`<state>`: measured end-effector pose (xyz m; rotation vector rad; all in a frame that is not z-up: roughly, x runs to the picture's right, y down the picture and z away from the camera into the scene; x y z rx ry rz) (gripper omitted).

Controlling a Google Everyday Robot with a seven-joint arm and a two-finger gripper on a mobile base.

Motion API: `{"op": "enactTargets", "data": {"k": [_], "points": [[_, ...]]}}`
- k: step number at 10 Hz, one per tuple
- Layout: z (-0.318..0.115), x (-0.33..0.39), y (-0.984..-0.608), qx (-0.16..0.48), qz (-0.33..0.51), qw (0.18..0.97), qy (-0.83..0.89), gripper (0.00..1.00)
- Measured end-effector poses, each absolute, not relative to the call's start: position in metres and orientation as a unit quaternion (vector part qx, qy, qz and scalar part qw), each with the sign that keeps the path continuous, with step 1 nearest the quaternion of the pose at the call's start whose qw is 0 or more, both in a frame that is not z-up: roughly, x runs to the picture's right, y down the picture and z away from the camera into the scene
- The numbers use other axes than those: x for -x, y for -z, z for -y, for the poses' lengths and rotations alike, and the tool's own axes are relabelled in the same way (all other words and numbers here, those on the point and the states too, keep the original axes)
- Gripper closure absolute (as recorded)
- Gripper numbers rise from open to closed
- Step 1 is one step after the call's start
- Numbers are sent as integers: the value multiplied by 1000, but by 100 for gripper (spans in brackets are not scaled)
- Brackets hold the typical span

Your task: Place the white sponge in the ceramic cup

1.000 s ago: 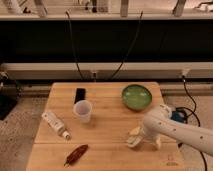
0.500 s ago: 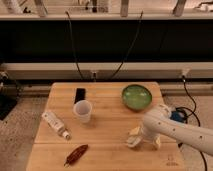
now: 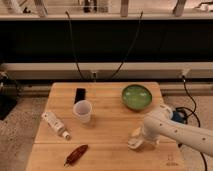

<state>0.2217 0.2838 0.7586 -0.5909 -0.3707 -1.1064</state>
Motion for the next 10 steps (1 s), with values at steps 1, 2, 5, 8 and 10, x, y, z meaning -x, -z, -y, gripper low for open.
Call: {"op": "enactTargets", "data": {"k": [1, 2, 5, 8, 10], "points": [[-281, -219, -750, 270, 171, 792, 520, 20], [-280, -219, -746, 269, 168, 791, 523, 20], [-281, -213, -743, 270, 171, 787, 529, 20], [-291, -211, -751, 283, 172, 782, 528, 20], [-297, -210, -758, 289, 173, 779, 529, 27]]}}
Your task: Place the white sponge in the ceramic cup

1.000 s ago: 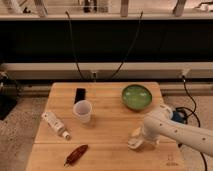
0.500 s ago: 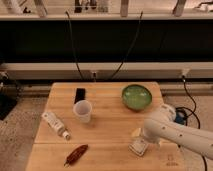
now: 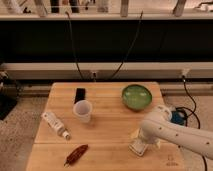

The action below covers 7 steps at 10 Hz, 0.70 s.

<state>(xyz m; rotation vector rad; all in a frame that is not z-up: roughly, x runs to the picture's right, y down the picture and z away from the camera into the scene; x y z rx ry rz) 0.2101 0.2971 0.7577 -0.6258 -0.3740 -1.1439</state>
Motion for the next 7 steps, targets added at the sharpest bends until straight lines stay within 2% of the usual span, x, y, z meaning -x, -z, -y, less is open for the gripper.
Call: {"op": "enactTargets", "data": {"k": [2, 3, 4, 7], "points": [[-301, -210, -762, 292, 177, 777, 529, 49], [-302, -209, -763, 293, 179, 775, 531, 57], [-303, -209, -765, 293, 182, 773, 533, 71], [-304, -208, -766, 289, 188, 773, 532, 98]]}}
